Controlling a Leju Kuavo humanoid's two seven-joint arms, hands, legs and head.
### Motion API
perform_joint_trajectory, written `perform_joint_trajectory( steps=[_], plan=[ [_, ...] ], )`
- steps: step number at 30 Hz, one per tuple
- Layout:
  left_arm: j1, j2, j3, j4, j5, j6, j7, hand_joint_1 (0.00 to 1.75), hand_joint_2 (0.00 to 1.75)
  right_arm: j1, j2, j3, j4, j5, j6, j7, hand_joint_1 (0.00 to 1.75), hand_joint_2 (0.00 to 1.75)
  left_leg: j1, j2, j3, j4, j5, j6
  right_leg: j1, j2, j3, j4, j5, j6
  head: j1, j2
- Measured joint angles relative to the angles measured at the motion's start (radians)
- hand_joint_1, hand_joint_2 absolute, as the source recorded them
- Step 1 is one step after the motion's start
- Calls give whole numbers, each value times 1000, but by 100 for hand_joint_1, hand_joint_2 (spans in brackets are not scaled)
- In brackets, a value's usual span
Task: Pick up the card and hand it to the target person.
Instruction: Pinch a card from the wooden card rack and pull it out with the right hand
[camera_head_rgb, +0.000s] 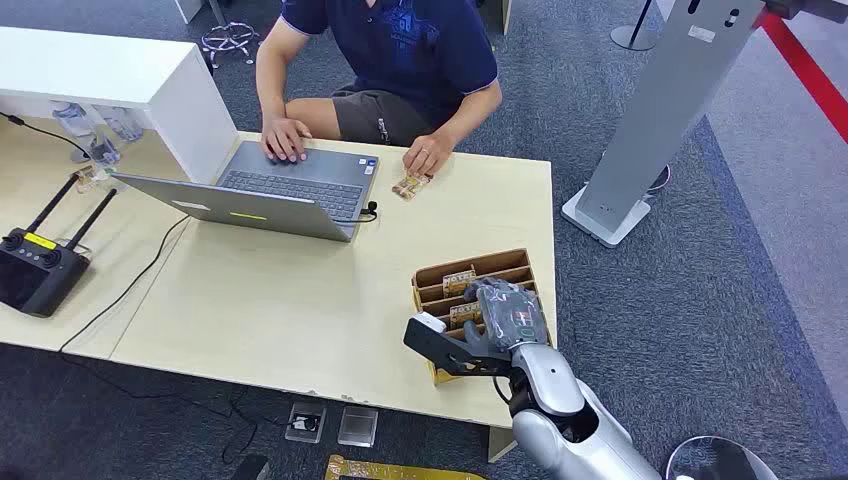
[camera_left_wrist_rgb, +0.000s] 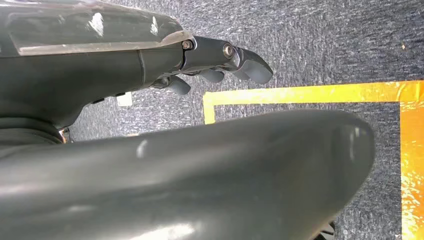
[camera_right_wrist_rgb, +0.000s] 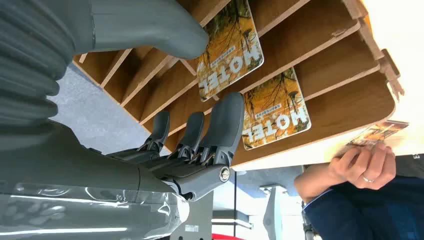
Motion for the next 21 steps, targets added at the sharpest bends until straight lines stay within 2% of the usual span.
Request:
perform_joint_trajectory(
  steps=[21],
  plan=[
    [-1,-3,0,0,0,0,2,0,0,0,0,0,26,-12,0,-6,90,175,0,0,0,0,0,0,0,0,0,0,0,0,0,0]
  ],
)
